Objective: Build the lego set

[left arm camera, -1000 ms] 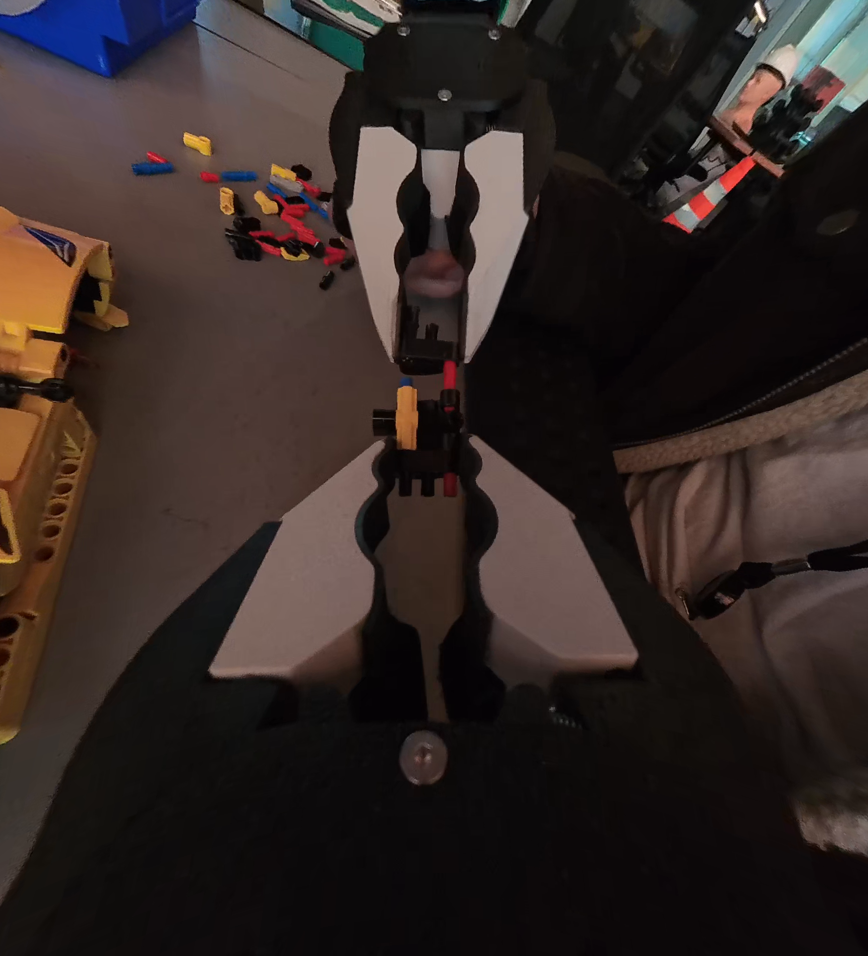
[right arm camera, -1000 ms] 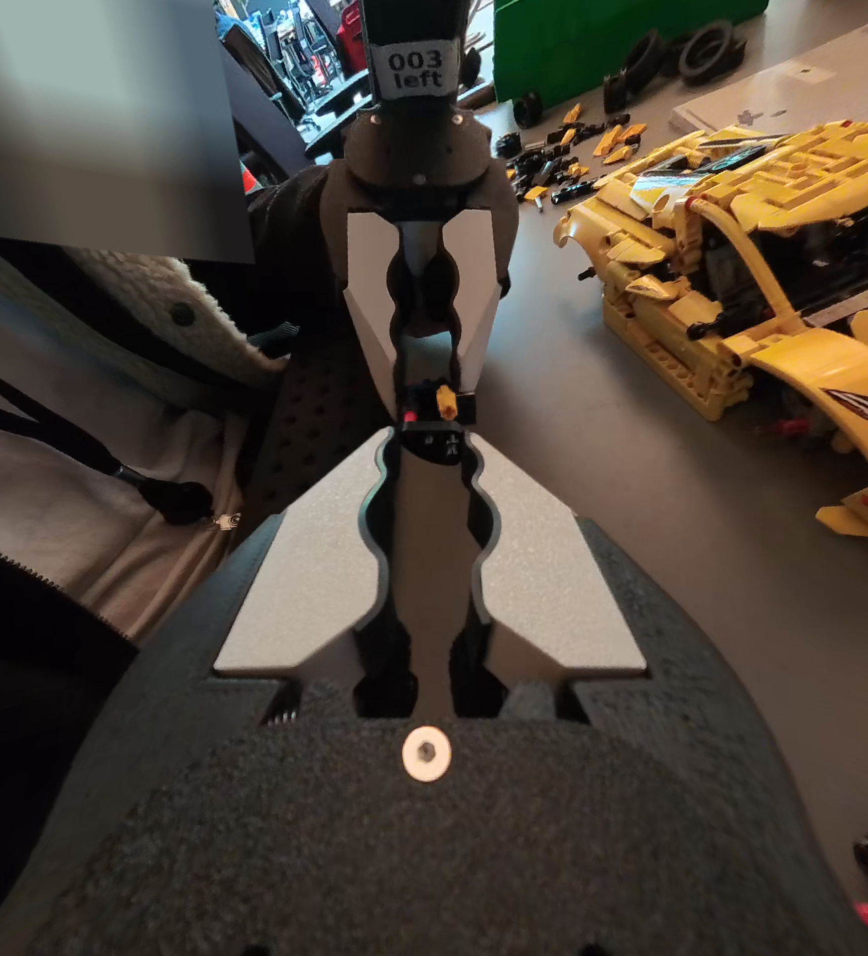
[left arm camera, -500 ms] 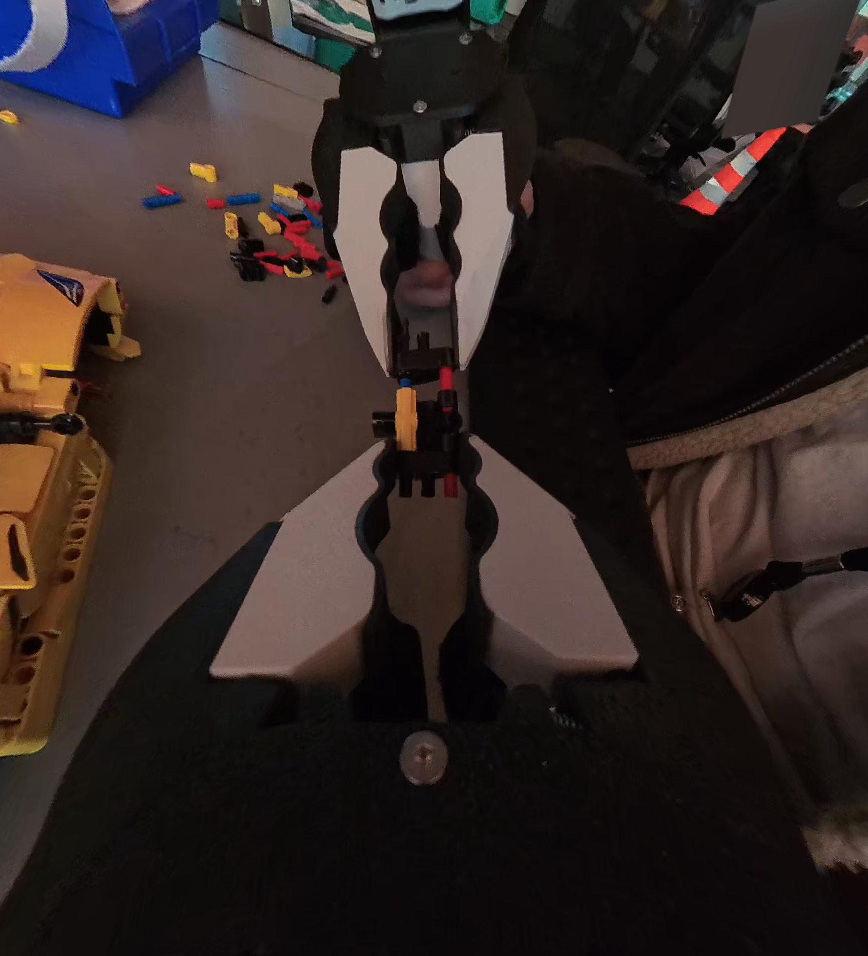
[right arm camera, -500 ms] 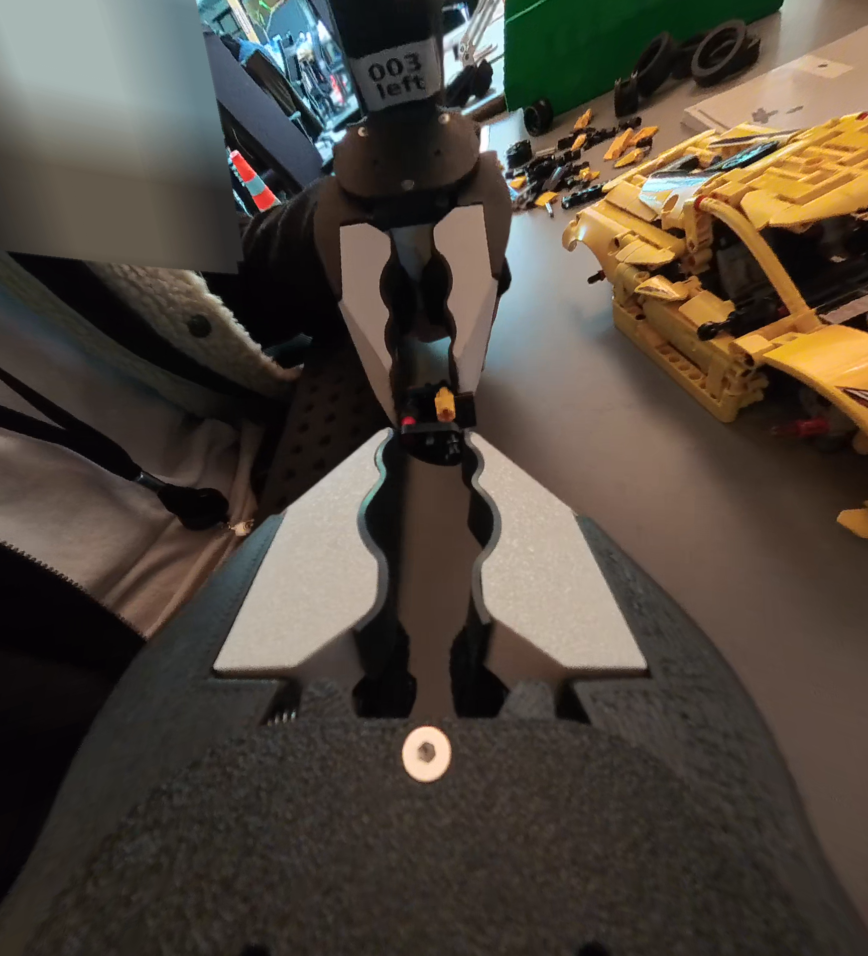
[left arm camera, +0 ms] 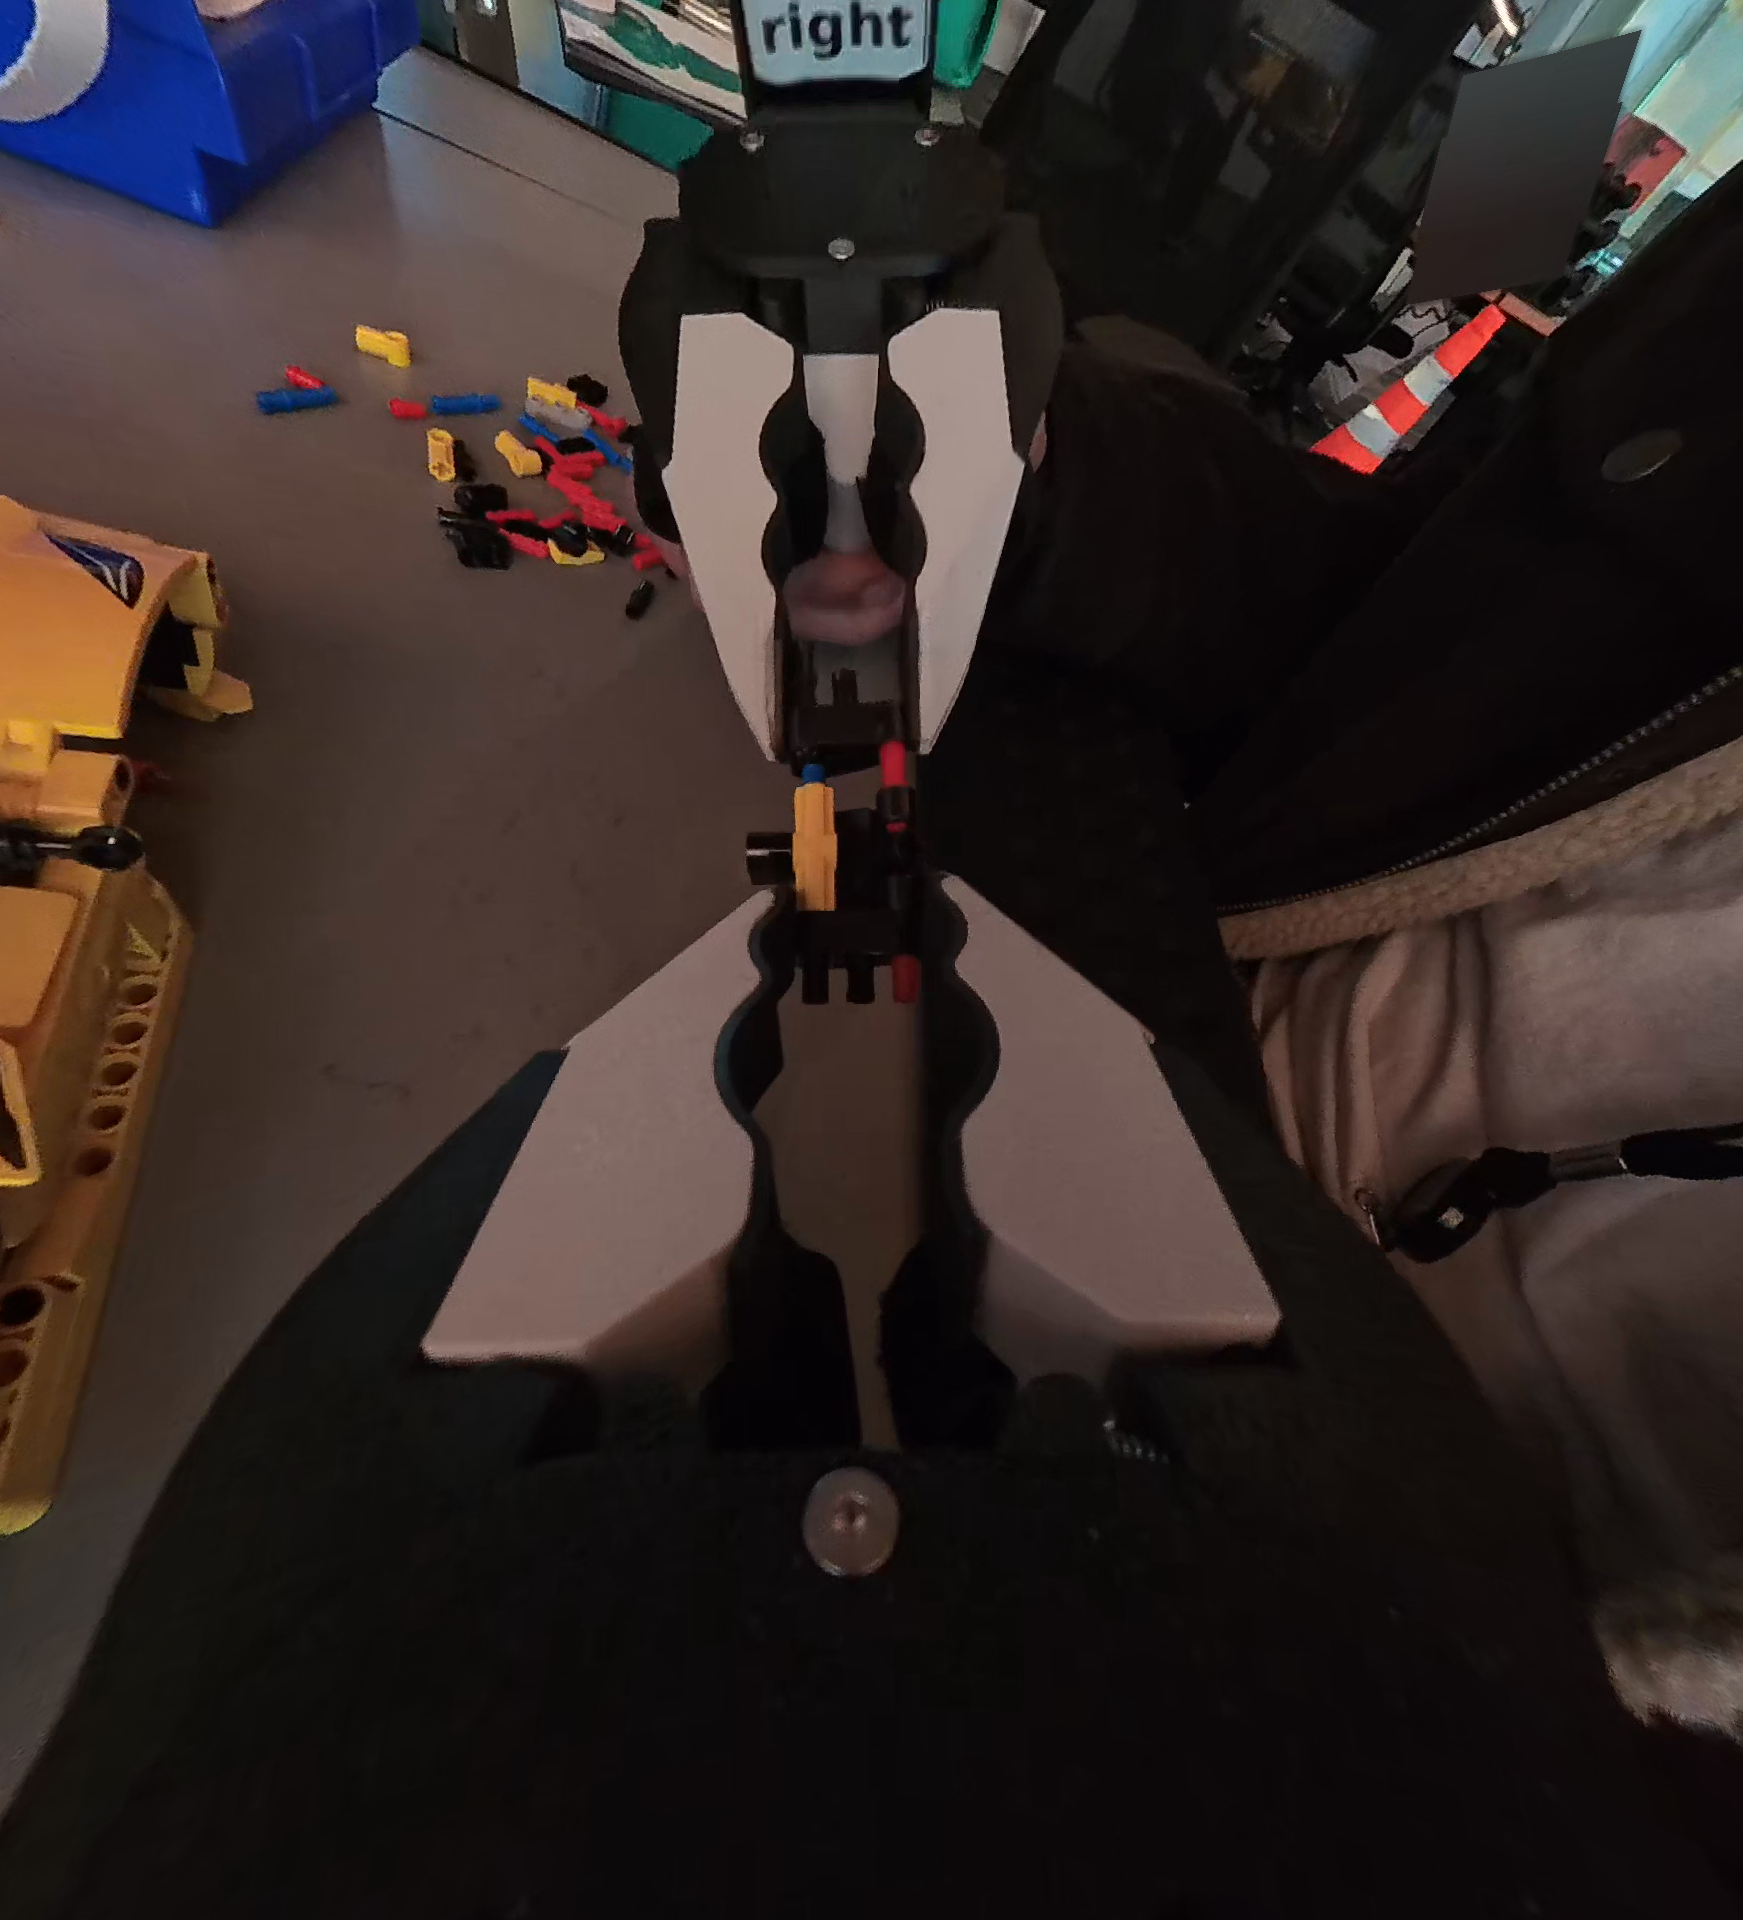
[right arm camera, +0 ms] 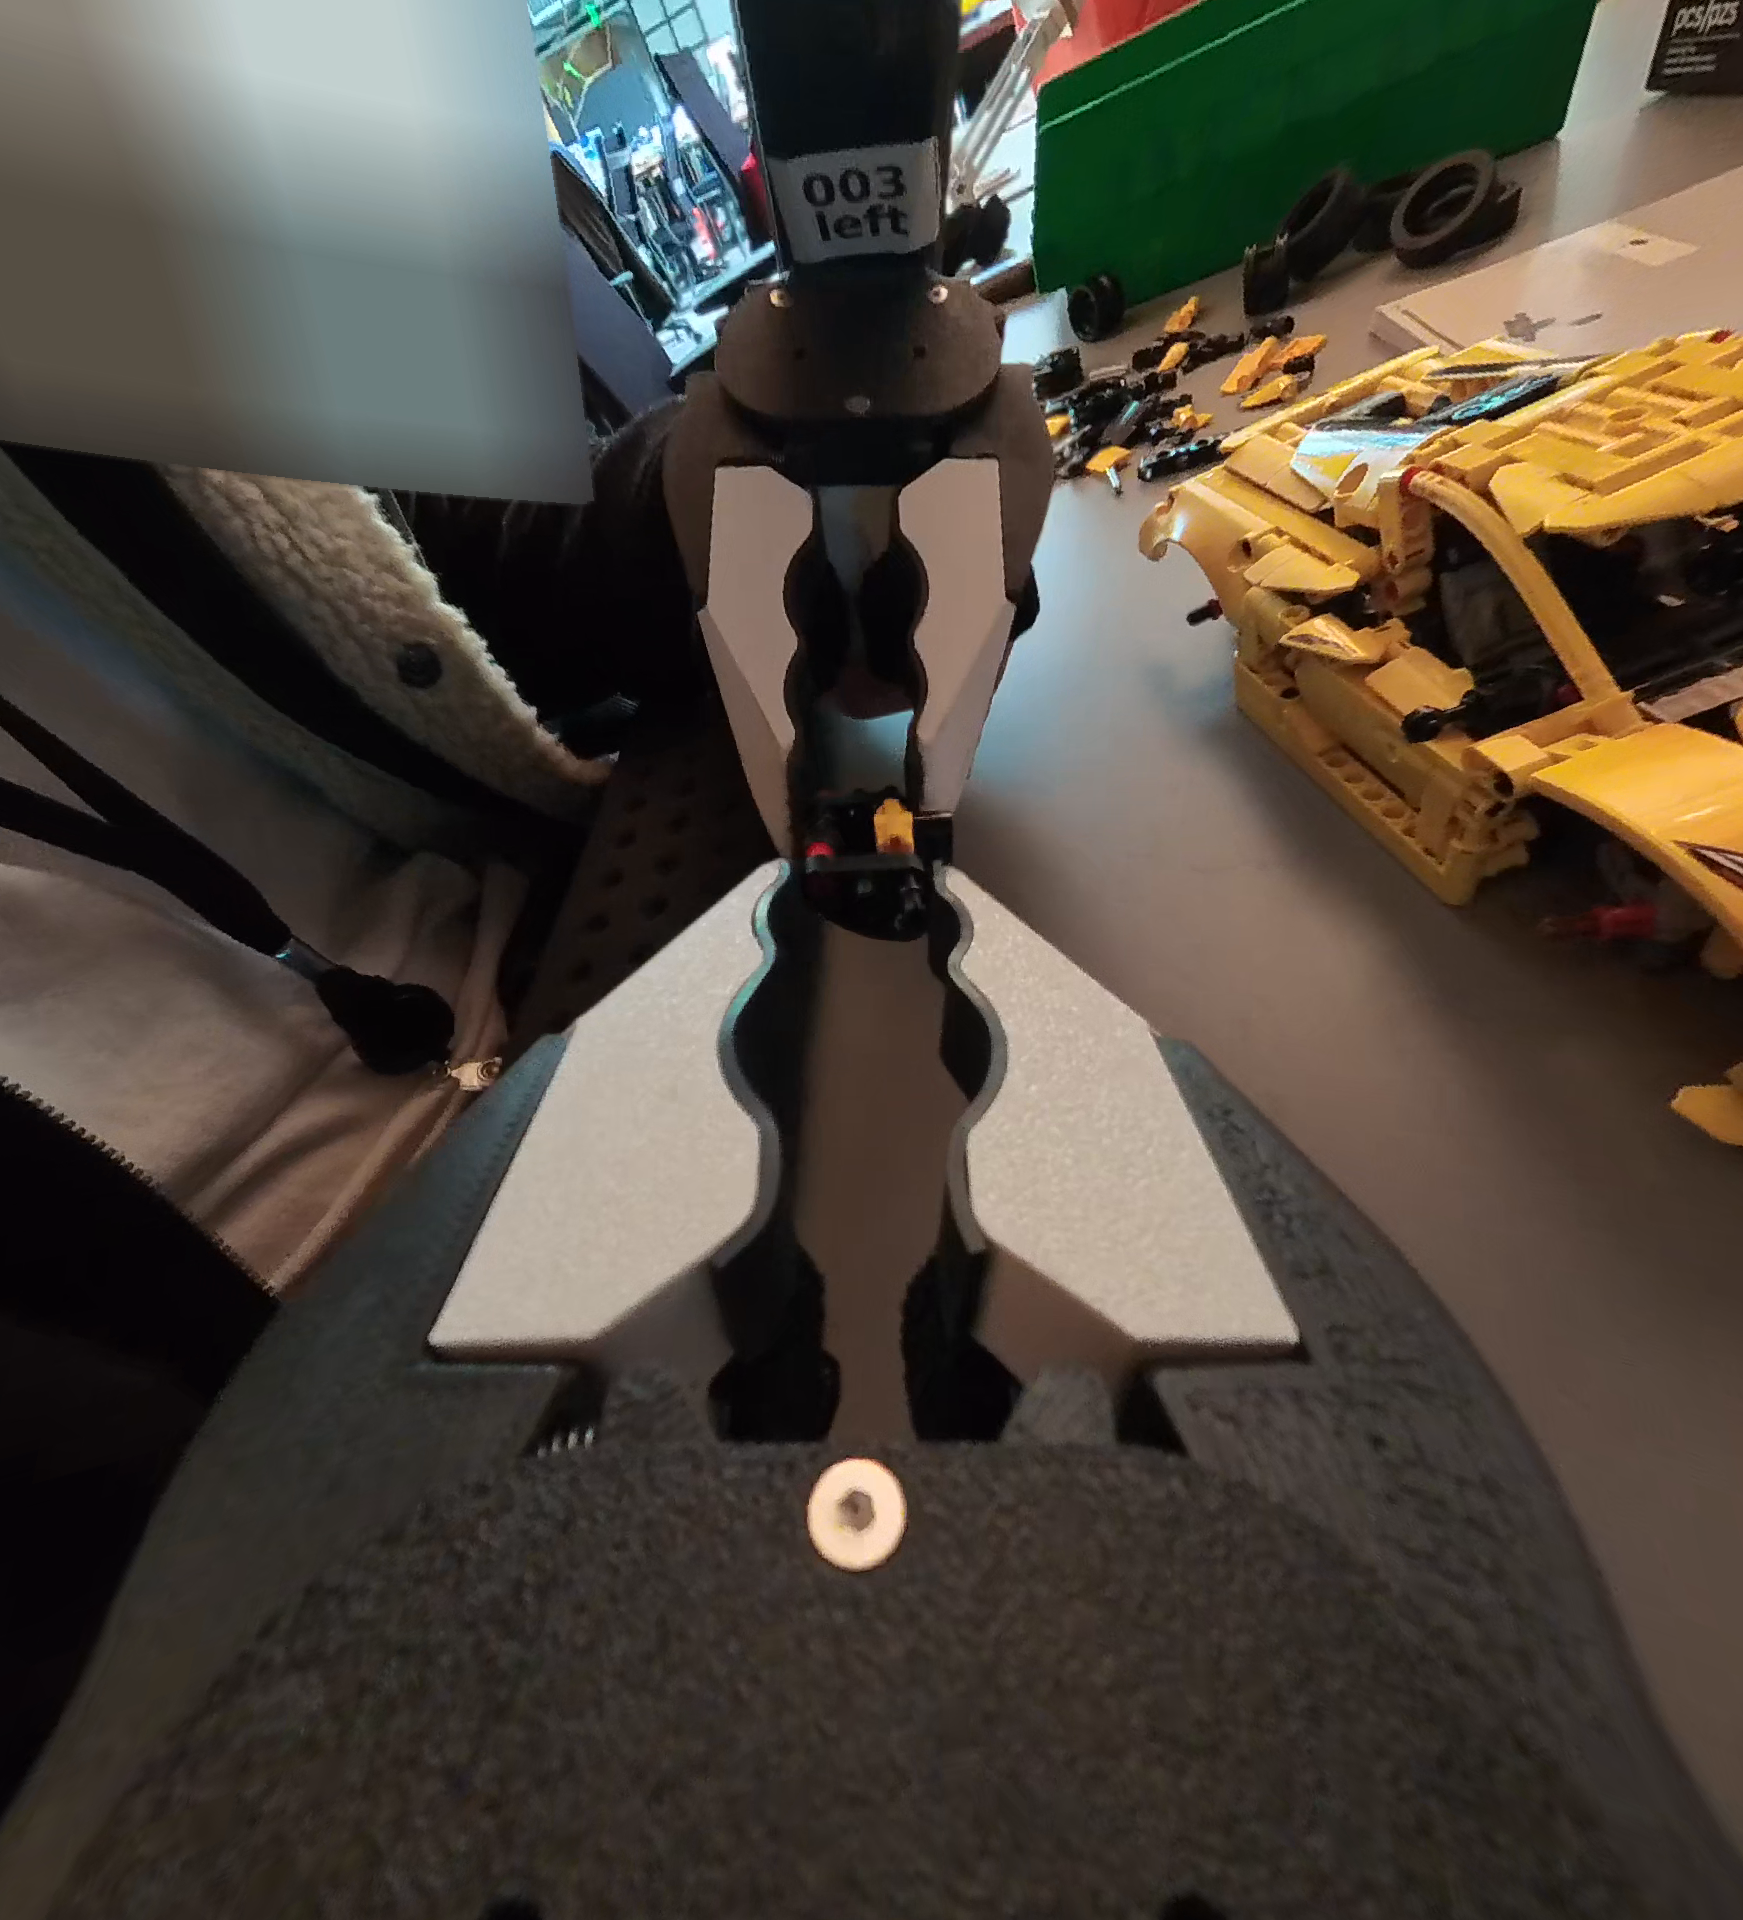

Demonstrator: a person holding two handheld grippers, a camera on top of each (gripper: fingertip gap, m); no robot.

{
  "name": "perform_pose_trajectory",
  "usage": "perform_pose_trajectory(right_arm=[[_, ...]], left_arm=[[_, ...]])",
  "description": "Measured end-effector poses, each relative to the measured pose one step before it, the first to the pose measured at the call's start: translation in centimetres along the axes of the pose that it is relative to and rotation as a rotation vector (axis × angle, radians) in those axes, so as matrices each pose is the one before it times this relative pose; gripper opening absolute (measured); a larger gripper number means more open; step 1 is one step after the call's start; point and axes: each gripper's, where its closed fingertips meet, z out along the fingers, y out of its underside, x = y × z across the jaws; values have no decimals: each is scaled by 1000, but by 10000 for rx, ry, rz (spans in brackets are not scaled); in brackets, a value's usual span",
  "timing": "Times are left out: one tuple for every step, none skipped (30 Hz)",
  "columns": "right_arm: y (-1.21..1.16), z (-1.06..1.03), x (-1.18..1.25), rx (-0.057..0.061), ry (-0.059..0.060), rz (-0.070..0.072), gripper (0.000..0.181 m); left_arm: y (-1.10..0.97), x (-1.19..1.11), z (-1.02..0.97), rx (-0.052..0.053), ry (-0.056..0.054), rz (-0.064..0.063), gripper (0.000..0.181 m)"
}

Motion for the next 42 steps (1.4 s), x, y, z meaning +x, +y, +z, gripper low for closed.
perform_pose_trajectory(right_arm=[[-34,-20,16,33,-12,30,23],[128,62,95,-69,17,71,22],[177,102,123,-94,35,71,22],[66,81,98,-47,30,70,23],[-103,75,65,22,32,75,23],[-120,222,-15,21,10,18,23],[-11,333,-60,-67,40,-91,24],[146,294,146,-184,224,-235,25],[-13,11,268,-86,325,-334,26],[-282,-80,72,177,144,-235,26],[-303,-118,41,195,82,-79,27],[-240,-178,192,129,152,-75,32],[-354,-202,466,199,324,-69,41],[-517,-167,606,264,438,-159,52],[-583,-83,670,213,615,-287,62],[-593,4,834,108,904,-467,66],[-574,116,986,-7,1184,-616,71],[-534,224,650,-68,1152,-558,72],[-682,271,301,146,1067,-543,73],[-702,242,43,234,979,-548,72],[-557,283,-313,116,649,-623,70],[-483,262,-526,24,320,-651,70],[-504,209,-425,71,199,-500,72],[-591,126,-365,198,28,-251,73],[-426,91,-99,148,14,12,72],[-268,26,148,101,78,84,73],[-335,-128,176,191,71,5,71],[-307,-150,28,124,-39,-13,67],[-483,-246,272,211,164,-83,63],[-583,-283,142,283,108,-142,55],[-183,-104,-246,54,-168,-77,49],[74,-10,-39,-47,-19,11,50],[118,-27,-89,8,-45,-44,51],[190,-46,51,-51,24,-67,51],[104,-39,-29,-44,-25,-47,51],[82,-3,-100,-48,-47,-63,53],[129,59,-27,-104,23,-124,54],[114,84,-2,-87,53,-153,55],[115,73,-11,-78,47,-144,56],[186,65,-4,-118,15,-111,57],[252,56,-34,-157,-15,-91,57],[76,-40,-8,-14,-15,-58,58]], left_arm=[[1,-35,14,-7,-9,-13,23],[160,-95,69,-84,-29,-31,23],[153,-96,70,-76,-51,-20,23],[6,-69,41,4,-33,-31,23],[-232,-31,-4,136,34,-98,23],[-294,26,20,165,118,-175,24],[-178,11,66,93,107,-171,24],[-1,-107,61,5,-18,-81,24],[-11,-126,-32,31,-76,-9,24],[-187,-5,-114,136,5,-41,24],[-213,-19,-160,139,33,-104,24],[-213,-210,-197,141,-51,-157,24],[-271,-352,-234,197,-87,-256,24],[-433,-393,-317,318,-59,-381,24],[-573,-500,-396,420,-75,-482,24],[-626,-553,-419,467,-69,-544,24],[-731,-455,-437,531,-1,-573,24],[-796,-204,-405,572,139,-578,24],[-763,123,-334,554,333,-590,24],[-713,351,-277,534,447,-572,24],[-516,478,-170,421,510,-516,24],[-394,591,-106,342,563,-467,24],[-415,652,-108,343,571,-403,23],[-235,620,-60,199,528,-328,24],[-32,546,20,50,449,-249,23],[18,451,64,32,355,-171,23],[56,349,98,36,280,-142,23],[73,203,112,25,212,-161,23],[57,33,97,51,132,-169,23],[-17,35,94,86,140,-177,23],[5,66,84,47,153,-164,23],[35,-31,47,8,59,-86,24],[51,-103,17,-19,-6,-48,23],[45,-55,1,-25,23,-79,23],[38,-28,0,0,39,-86,23],[44,-53,36,5,12,-67,23],[24,-66,44,25,21,-75,23],[6,-41,61,53,53,-116,23],[-41,-71,33,97,68,-149,24],[21,-84,61,60,61,-165,23],[131,-116,97,-27,15,-106,24],[84,-74,47,-55,-47,33,24]])
